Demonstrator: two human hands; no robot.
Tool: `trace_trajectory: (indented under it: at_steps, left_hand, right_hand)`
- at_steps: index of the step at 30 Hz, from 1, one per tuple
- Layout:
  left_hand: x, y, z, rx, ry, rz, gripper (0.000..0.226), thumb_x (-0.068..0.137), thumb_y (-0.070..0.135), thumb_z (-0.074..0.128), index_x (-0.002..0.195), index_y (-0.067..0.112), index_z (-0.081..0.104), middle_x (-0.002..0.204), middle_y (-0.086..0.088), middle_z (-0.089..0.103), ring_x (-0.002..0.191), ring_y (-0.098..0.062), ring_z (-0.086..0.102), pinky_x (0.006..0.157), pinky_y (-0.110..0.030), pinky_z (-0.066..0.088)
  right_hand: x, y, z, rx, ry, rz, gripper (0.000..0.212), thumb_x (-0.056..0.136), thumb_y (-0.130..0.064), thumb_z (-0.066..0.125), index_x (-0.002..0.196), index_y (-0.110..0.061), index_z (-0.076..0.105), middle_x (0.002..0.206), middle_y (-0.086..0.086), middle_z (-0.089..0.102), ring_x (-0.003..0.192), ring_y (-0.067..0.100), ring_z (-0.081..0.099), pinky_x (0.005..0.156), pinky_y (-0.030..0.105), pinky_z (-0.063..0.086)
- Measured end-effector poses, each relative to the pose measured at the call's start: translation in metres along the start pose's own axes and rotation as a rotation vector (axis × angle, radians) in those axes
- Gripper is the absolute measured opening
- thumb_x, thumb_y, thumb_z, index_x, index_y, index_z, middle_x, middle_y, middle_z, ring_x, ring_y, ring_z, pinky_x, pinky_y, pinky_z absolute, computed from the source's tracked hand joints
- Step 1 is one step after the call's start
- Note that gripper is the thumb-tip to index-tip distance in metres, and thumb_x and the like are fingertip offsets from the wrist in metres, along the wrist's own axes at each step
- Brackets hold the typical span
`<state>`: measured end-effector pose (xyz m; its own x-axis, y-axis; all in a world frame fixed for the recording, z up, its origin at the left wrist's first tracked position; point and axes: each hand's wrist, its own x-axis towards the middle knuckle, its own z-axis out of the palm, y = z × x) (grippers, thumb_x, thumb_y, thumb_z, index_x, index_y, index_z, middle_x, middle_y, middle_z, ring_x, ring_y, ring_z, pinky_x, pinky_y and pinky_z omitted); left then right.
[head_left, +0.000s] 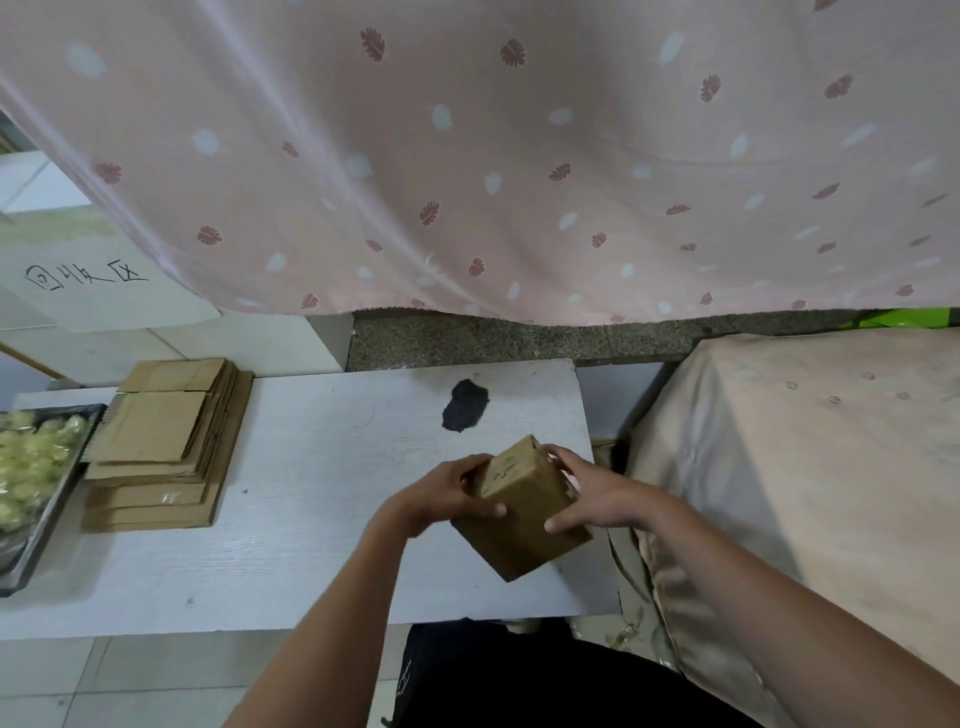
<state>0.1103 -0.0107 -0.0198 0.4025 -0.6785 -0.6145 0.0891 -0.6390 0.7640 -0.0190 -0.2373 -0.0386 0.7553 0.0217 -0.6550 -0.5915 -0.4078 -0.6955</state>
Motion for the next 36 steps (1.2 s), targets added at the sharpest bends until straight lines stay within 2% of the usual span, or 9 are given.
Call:
trace_trajectory:
  at_steps: [3,7,14,17,22,24,27,30,36]
  left_hand:
    - [0.002,0.012,-0.008,0.077,0.041,-0.023,0.079,0.079,0.04,0.083,0.148,0.034,0.044,0.141,-0.001,0.049,0.124,-0.026,0.05,0.104,-0.045,0.049]
    - [0.012,0.012,0.006,0.444,0.241,0.031,0.082,0.087,0.045,0.074,0.155,0.03,0.032,0.156,-0.003,0.036,0.137,-0.027,0.042,0.112,-0.045,0.039]
    - [0.0,-0.01,0.046,0.62,0.222,0.251,0.093,0.075,0.074,0.068,0.152,0.033,0.036,0.151,0.004,0.038,0.145,-0.021,0.027,0.124,-0.05,0.011]
    - [-0.005,-0.027,0.057,0.76,0.268,0.351,0.117,0.066,0.065,0.081,0.158,0.035,0.016,0.155,0.002,0.028,0.153,-0.018,0.006,0.126,-0.043,-0.006]
    - [0.0,-0.047,0.074,0.791,0.367,0.386,0.105,0.07,0.038,0.084,0.156,0.019,0.026,0.149,-0.002,0.033,0.148,-0.023,0.024,0.123,-0.026,-0.01]
    - [0.004,-0.052,0.078,0.731,0.395,0.343,0.099,0.073,0.035,0.083,0.154,0.014,0.029,0.152,-0.003,0.033,0.148,-0.022,0.025,0.119,-0.019,-0.014]
    - [0.008,-0.06,0.083,0.623,0.438,0.279,0.102,0.072,0.041,0.085,0.154,0.013,0.03,0.157,-0.002,0.031,0.15,-0.019,0.022,0.118,-0.017,-0.012]
    - [0.012,-0.064,0.086,0.533,0.459,0.26,0.106,0.071,0.049,0.085,0.155,0.011,0.03,0.158,-0.003,0.031,0.151,-0.019,0.019,0.12,-0.018,-0.009]
    - [0.013,-0.063,0.084,0.432,0.443,0.259,0.103,0.074,0.048,0.084,0.154,0.009,0.033,0.158,-0.002,0.036,0.153,-0.018,0.017,0.116,-0.011,-0.01]
  right_hand:
    - [0.004,-0.006,0.002,0.142,0.091,0.028,0.095,0.052,-0.054,0.09,0.133,-0.045,0.041,0.131,-0.011,0.055,0.113,0.009,0.058,0.095,0.035,0.055]
    - [0.01,-0.01,0.014,0.311,0.215,0.212,0.102,0.065,-0.073,0.075,0.148,-0.028,0.037,0.139,-0.003,0.053,0.121,0.024,0.057,0.096,0.041,0.051]
    - [0.019,-0.013,0.025,0.843,0.046,0.648,0.049,0.082,-0.05,0.071,0.104,-0.006,0.062,0.101,0.019,0.065,0.088,0.038,0.067,0.071,0.051,0.06]
    - [0.024,0.0,0.028,0.924,0.045,0.739,0.042,0.084,-0.04,0.067,0.105,-0.005,0.059,0.103,0.018,0.058,0.082,0.039,0.065,0.068,0.051,0.059]
    - [0.025,0.006,0.035,0.861,0.018,0.818,0.042,0.091,-0.03,0.06,0.113,0.004,0.052,0.119,0.024,0.054,0.093,0.045,0.065,0.064,0.055,0.06]
    - [0.026,0.005,0.039,0.56,0.223,0.745,0.037,0.095,-0.029,0.054,0.111,0.004,0.052,0.112,0.023,0.058,0.093,0.041,0.065,0.075,0.05,0.06]
    - [0.024,0.008,0.042,0.028,0.685,0.169,0.023,0.097,-0.032,0.056,0.111,-0.014,0.054,0.101,0.003,0.057,0.091,0.021,0.06,0.068,0.029,0.043]
    - [0.017,0.003,0.052,-0.135,0.532,-0.22,0.016,0.09,-0.025,0.067,0.099,-0.033,0.057,0.092,-0.01,0.052,0.081,0.003,0.053,0.066,0.021,0.038]
    - [0.02,0.011,0.071,-0.23,0.417,-0.279,0.033,0.082,-0.018,0.078,0.113,-0.021,0.066,0.097,-0.015,0.05,0.096,0.007,0.05,0.087,0.022,0.042]
